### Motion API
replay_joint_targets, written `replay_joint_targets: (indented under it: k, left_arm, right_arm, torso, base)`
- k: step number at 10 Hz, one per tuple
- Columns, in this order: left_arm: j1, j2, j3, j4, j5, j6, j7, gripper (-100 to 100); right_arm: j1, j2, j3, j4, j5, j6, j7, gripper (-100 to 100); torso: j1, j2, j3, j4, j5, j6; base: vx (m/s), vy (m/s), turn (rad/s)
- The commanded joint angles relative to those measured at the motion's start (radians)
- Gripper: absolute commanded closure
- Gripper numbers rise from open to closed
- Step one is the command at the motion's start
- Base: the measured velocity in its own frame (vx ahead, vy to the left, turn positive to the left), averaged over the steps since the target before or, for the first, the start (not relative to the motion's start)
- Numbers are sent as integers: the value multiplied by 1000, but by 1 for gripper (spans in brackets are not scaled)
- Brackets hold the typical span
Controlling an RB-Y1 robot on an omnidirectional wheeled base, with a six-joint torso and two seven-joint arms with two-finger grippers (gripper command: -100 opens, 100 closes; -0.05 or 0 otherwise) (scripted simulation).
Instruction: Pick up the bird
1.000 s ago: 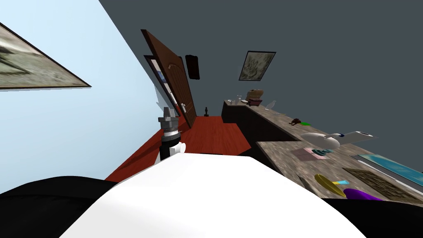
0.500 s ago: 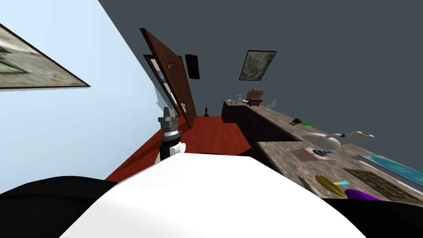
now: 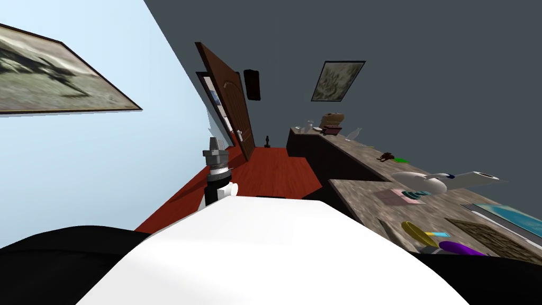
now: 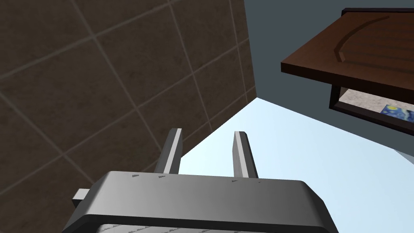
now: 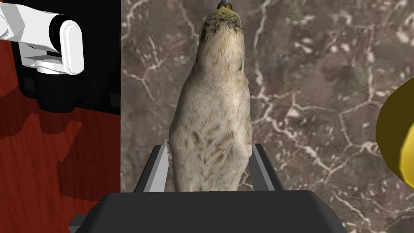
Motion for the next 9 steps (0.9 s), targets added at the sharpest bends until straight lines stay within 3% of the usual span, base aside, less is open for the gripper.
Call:
replay_joint_targets:
  k: [1, 2, 3, 4, 5, 9]
  left_arm:
    - [0, 0, 0, 0, 0, 0, 0, 0]
    - [0, 0, 0, 0, 0, 0, 0, 0]
    - [0, 0, 0, 0, 0, 0, 0, 0]
    - [0, 0, 0, 0, 0, 0, 0, 0]
    - [0, 0, 0, 0, 0, 0, 0, 0]
    - [0, 0, 0, 0, 0, 0, 0, 0]
  right_arm:
    - [-32, -12, 19, 28, 1, -2, -24, 100]
    - [-32, -12, 19, 28, 1, -2, -24, 100]
    - [-35, -17, 35, -1, -11, -5, -76, 100]
    - [-35, -17, 35, -1, -11, -5, -80, 100]
    - [-39, -22, 51, -31, -22, -8, -123, 100]
    - [-47, -32, 84, -89, -46, -14, -215, 100]
  torso:
    - [0, 0, 0, 0, 0, 0]
    - [-1, -1, 0, 0, 0, 1]
    - [-2, -3, -2, -1, 0, 2]
    - [-2, -1, -1, 0, 0, 0]
    - [-2, -1, 0, 0, 0, 2]
    - [-1, 1, 1, 0, 1, 2]
  base:
    - [-98, 0, 97]
    - [-49, -15, 23]
    - [-119, -14, 148]
    - [-106, -13, 90]
    - [-128, 2, 126]
    - [-137, -7, 105]
